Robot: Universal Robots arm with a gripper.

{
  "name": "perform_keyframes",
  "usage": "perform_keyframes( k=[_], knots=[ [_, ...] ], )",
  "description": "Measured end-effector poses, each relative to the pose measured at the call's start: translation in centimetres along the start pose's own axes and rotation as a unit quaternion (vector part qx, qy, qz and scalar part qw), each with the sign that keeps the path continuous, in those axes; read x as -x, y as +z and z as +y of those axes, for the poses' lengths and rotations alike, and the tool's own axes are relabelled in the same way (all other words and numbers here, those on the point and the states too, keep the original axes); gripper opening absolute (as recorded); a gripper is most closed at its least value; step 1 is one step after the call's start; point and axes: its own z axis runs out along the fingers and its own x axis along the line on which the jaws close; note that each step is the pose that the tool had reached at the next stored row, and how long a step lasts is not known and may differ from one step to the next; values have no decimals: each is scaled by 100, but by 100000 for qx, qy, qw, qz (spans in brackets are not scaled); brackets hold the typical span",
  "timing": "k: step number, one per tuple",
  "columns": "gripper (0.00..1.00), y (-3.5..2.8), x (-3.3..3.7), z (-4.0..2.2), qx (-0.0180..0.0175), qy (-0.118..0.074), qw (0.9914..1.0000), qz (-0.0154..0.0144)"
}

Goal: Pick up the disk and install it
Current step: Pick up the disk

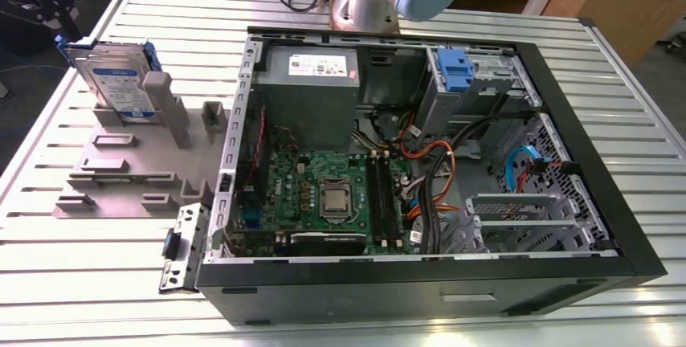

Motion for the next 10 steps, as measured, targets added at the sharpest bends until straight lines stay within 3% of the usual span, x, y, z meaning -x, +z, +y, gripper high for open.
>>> perform_keyframes(
  k=[4,10],
  knots=[
    [11,1,0,0,29,-3176,99949,122],
    [11,6,0,0,42,-6947,99758,261]
  ],
)
